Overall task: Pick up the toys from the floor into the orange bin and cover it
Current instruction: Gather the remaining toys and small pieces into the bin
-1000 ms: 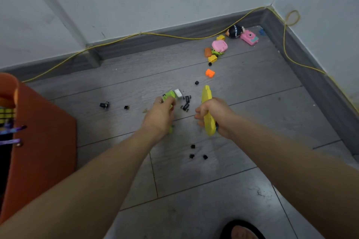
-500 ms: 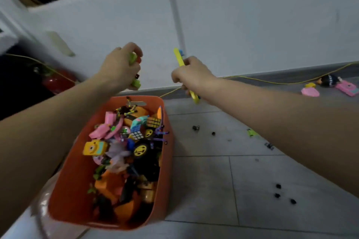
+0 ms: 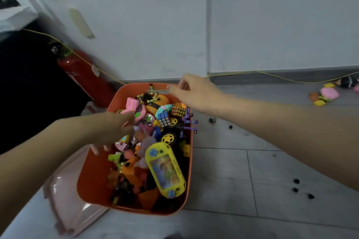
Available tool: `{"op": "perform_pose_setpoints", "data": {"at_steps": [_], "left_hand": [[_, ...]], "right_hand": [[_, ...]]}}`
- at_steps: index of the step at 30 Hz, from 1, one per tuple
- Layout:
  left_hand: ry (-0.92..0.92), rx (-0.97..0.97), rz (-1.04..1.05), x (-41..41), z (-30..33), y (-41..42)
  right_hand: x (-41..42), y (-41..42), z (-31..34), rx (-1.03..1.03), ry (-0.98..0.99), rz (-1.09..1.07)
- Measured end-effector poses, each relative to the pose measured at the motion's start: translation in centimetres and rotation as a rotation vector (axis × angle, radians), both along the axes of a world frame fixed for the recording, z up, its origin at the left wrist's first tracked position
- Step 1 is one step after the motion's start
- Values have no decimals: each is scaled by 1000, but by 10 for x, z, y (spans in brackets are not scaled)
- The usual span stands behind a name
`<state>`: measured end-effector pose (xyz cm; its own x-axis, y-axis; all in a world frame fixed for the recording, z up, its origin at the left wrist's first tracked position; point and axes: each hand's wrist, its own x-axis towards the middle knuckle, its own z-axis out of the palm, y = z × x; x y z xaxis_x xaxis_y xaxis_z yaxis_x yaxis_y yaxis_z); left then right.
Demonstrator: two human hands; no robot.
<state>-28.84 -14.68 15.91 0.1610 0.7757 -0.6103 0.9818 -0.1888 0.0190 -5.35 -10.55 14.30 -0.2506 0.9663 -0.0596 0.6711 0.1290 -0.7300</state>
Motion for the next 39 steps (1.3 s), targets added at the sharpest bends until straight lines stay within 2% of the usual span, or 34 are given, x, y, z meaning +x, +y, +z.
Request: {"op": "perform_pose_setpoints", "data": {"at_steps": [2, 3, 4, 5, 7, 12, 15, 19, 22, 25, 29, 32, 35, 39], "left_hand": [[-105, 296, 20, 18, 9, 17], [-130, 405, -70, 26, 11, 26], [-216, 452, -121, 40, 13, 36], [-255, 493, -82, 56, 16, 46], [-164, 449, -122, 101, 16, 62], [-241, 368, -278, 227, -26, 88], [-226, 227, -315, 295, -70, 96], [-266, 48, -217, 375, -130, 102], [-220, -10, -199, 423, -176, 107], [-191, 7, -223, 463, -204, 112], [-266, 97, -268, 524, -233, 139], [-290, 206, -341, 564, -251, 160], [-334, 235, -340, 589, -259, 181], [-338, 271, -406, 609, -274, 193]], "right_hand": [[23, 16, -2, 10, -8, -86], [34, 22, -5, 11, -28, -113], [49, 26, -8, 14, -52, -140], [62, 29, -14, 13, -81, -162], [97, 31, -29, -11, -164, -192], [194, 23, -74, -210, -385, -233], [254, 12, -103, -309, -474, -283], [332, 3, -149, -408, -510, -388], [384, 7, -179, -459, -462, -501], [422, 22, -199, -446, -443, -594], [469, 57, -224, -323, -385, -696], [506, 79, -241, -267, -396, -728], [542, 94, -249, -185, -431, -752], [575, 124, -256, -203, -411, -764]]}}
